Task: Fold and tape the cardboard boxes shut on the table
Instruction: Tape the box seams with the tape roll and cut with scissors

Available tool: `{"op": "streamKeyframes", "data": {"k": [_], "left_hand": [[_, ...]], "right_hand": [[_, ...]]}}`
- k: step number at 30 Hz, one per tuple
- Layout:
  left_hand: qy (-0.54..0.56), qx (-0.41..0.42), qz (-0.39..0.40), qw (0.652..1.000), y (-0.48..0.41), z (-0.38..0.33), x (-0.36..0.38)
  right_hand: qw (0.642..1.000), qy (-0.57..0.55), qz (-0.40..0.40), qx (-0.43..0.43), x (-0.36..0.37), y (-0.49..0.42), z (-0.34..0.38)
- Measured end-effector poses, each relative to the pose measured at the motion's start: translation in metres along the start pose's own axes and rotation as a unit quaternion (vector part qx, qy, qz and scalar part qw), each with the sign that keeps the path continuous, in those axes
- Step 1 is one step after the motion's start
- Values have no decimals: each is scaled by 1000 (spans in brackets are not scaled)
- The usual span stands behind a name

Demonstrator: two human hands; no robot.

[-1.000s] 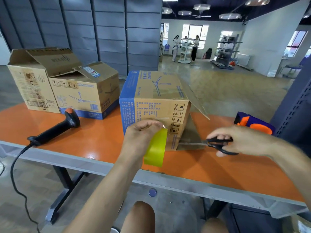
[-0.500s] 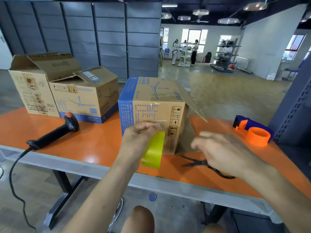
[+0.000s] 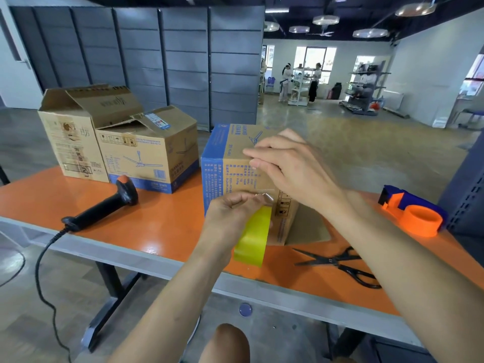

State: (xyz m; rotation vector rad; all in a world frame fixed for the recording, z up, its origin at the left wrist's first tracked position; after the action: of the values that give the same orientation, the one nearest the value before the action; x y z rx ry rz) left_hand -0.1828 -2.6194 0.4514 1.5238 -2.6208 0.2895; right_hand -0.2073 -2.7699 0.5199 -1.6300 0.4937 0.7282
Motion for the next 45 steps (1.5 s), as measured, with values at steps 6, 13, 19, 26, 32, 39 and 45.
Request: {"op": "streamKeyframes", "data": {"k": [6, 13, 19, 26, 32, 39, 45], "left_hand": [[-31, -6, 22, 999, -4, 6, -3], [-29, -27, -7, 999, 1, 16, -16], [-38, -39, -11, 998, 8, 20, -19], [-31, 25, -67, 997, 12, 9, -32], [-34, 174, -196, 964, 28, -11, -60], [-87, 167, -225, 956, 25, -24, -81], [-152, 152, -237, 948, 31, -16, -74]], "right_hand": [[998, -25, -53, -8, 12, 9, -10], [996, 37, -77, -39, 13, 13, -7], [990, 117, -50, -55, 18, 20, -3], [996, 88, 12, -20, 7, 25, -7], [996, 74, 44, -13, 10, 33, -5], [995, 72, -44, -47, 2, 50, 9], [983, -42, -176, -18, -8, 74, 34]]}}
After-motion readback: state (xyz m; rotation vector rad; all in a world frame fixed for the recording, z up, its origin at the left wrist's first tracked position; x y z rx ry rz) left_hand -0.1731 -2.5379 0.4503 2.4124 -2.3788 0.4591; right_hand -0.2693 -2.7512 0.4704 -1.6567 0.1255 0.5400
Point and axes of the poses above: each hand's wrist, its own y-axis away from the middle knuckle, its own x-axis out of the palm, z = x × y, the point moved 2 cm from there along -y, towards the middle knuckle
